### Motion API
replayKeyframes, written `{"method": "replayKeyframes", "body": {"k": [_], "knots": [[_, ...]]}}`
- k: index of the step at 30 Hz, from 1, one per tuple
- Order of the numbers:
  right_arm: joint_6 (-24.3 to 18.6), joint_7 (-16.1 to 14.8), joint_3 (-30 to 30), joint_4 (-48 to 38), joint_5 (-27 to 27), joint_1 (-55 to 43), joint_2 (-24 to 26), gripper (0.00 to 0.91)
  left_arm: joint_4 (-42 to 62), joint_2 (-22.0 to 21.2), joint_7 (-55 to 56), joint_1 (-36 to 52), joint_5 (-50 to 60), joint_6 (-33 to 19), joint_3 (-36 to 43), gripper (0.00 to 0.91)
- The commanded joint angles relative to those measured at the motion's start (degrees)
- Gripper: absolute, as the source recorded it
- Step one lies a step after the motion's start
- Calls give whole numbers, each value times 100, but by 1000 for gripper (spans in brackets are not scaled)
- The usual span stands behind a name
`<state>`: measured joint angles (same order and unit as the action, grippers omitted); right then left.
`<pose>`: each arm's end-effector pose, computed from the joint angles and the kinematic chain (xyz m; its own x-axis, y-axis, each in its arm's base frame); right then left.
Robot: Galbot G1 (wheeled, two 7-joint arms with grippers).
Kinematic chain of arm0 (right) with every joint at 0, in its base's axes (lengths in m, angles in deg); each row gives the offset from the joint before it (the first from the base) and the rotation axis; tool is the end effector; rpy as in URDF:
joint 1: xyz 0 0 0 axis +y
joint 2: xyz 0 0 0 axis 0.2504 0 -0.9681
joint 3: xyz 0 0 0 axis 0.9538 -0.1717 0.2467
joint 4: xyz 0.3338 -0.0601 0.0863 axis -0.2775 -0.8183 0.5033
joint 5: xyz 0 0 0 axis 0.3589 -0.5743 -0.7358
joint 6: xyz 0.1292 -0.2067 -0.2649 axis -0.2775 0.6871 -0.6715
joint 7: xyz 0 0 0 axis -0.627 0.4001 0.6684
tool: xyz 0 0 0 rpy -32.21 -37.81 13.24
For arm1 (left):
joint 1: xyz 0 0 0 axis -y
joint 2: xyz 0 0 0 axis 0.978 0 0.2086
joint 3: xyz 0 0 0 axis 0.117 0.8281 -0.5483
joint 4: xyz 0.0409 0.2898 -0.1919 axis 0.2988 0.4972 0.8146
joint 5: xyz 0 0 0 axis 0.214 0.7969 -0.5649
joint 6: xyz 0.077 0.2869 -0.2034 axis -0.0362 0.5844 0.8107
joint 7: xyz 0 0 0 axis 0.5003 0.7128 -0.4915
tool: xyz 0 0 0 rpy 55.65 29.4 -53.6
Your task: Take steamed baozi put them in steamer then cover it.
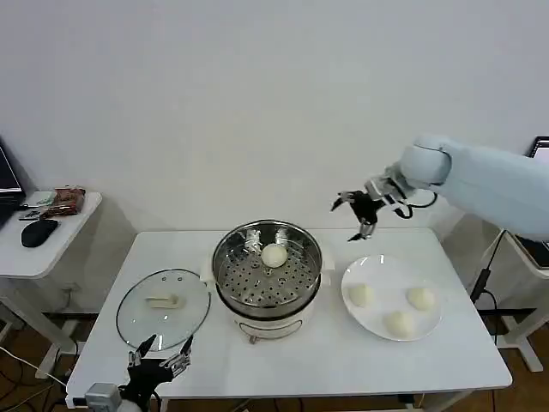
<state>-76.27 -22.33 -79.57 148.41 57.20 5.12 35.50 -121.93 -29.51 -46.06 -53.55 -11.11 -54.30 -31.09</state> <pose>0.5583 -0.0998 -0.0467 -0.2777 -0.3610 0.8902 -0.8471 -0.3450 -0.4042 0.1410 0.0732 -0.2688 -0.9053 0.0923 0.4146 0.0613 0.9943 -0.0874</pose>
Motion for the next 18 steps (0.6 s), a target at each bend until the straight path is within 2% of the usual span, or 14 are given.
{"method": "replayKeyframes", "body": {"k": [1,18], "knots": [[312,-134,-132,27,76,243,366,907,-7,-4,-3,2,0,3,-14,907],[143,-326,504,-603,-530,1553,48,907,-126,-63,-4,-17,7,50,-60,907]]}}
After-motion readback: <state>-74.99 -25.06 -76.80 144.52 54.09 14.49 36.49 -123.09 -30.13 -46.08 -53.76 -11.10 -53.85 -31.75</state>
